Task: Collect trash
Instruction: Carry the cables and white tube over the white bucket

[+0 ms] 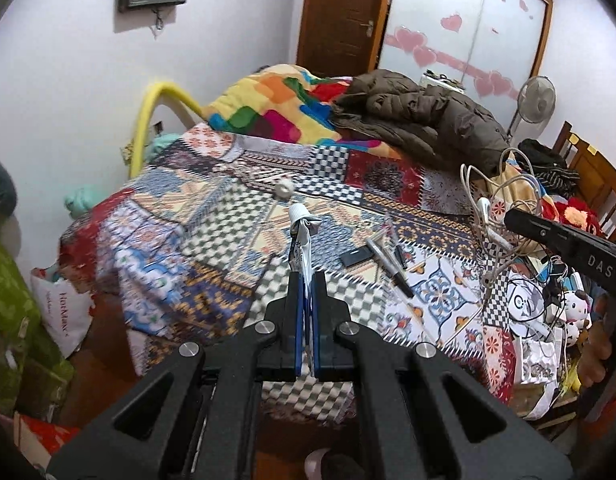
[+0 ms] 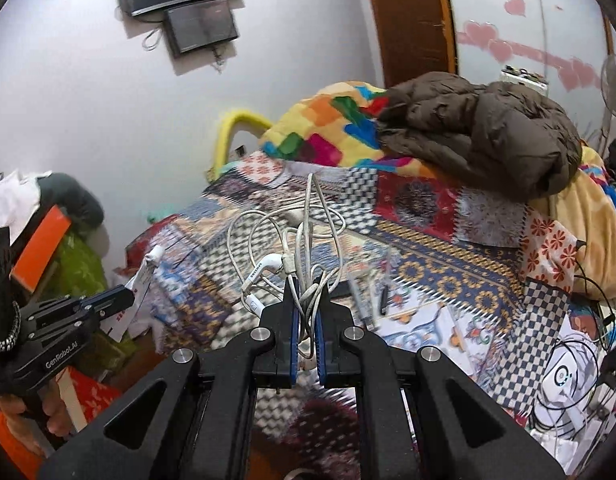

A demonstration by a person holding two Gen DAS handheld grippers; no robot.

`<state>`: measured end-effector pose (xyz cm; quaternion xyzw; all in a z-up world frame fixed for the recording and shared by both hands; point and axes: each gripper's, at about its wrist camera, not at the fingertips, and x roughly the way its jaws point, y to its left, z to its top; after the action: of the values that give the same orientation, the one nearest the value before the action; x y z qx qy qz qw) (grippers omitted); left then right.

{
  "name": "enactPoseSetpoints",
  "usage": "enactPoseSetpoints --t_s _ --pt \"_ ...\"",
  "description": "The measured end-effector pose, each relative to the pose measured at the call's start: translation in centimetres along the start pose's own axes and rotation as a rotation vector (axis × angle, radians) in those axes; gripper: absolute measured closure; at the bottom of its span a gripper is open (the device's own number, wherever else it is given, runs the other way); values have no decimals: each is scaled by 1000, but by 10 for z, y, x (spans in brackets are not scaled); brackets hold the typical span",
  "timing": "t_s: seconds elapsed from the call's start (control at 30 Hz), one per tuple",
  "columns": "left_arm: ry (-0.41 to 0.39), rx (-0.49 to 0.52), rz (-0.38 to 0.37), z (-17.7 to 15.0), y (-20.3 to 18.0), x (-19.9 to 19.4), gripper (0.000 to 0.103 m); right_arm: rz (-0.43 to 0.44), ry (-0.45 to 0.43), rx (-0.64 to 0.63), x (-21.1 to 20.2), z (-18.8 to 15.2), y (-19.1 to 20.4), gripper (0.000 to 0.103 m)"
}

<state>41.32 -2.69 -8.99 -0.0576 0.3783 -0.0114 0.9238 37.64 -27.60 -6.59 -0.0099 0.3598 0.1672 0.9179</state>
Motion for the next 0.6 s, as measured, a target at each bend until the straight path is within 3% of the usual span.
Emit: enactPoseSetpoints --t_s 0.3,0.6 --pt "-19 -65 47 -47 51 -57 101 53 26 -108 -13 -28 75 97" --pt "2 -154 118 -106 113 -96 101 122 86 -198 1 -63 145 97"
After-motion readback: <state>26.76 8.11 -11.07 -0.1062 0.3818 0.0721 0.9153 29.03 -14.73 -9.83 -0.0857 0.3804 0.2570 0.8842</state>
